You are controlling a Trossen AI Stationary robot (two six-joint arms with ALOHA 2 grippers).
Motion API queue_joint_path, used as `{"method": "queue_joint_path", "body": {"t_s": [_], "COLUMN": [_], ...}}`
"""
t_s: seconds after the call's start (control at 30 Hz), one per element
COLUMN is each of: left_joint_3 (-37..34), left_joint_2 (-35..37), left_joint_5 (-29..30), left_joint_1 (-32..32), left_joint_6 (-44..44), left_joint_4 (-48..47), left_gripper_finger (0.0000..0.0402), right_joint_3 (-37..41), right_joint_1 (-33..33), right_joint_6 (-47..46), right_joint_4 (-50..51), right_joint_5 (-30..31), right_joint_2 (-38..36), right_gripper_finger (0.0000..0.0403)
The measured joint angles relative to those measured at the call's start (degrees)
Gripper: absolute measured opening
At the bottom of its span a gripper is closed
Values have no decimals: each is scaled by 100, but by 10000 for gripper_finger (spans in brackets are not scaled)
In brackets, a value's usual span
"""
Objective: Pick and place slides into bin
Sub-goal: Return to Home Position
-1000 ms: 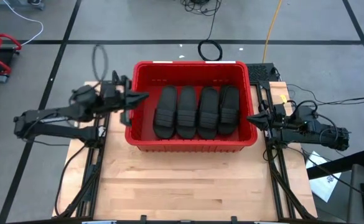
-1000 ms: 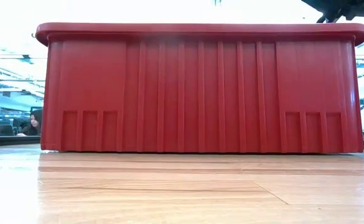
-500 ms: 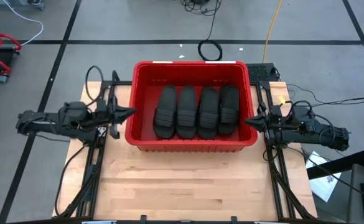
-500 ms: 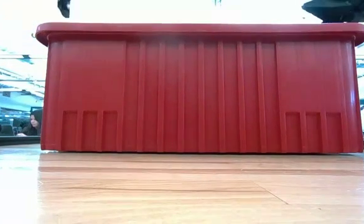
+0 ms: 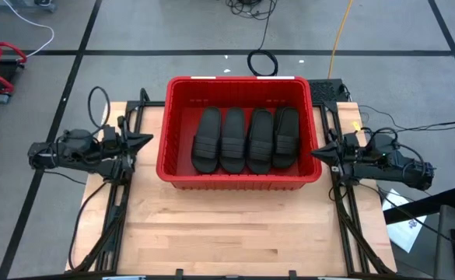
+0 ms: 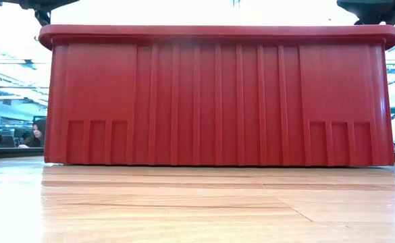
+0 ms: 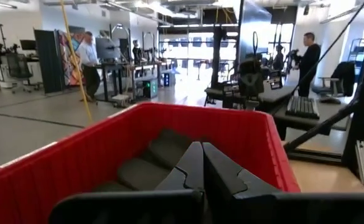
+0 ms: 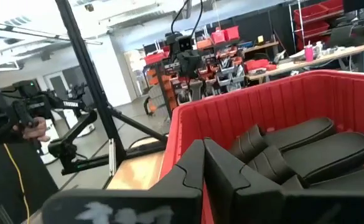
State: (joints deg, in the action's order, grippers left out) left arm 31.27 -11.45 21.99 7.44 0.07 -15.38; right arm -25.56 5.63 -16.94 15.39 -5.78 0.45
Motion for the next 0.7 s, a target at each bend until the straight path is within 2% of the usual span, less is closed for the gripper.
{"method": "queue_joint_path", "body": {"t_s": [0.17, 0.4, 0.7], "left_joint_3": [-67, -431, -684], "left_joint_2": [42, 189, 812], "left_joint_5": [-41, -182, -395], "left_joint_1": [-2, -2, -2], "left_joint_6": [-107, -105, -231], "left_joint_4": [-169, 216, 262], "left_gripper_finger": [0, 0, 0], "right_joint_3": [199, 689, 844], "right_joint_1": [0, 0, 0], "right_joint_6": [8, 153, 69], "right_joint_4": [-213, -1367, -1407], "right_joint_5": [150, 169, 241], "right_joint_2": [52, 48, 46], "right_gripper_finger": [0, 0, 0]}}
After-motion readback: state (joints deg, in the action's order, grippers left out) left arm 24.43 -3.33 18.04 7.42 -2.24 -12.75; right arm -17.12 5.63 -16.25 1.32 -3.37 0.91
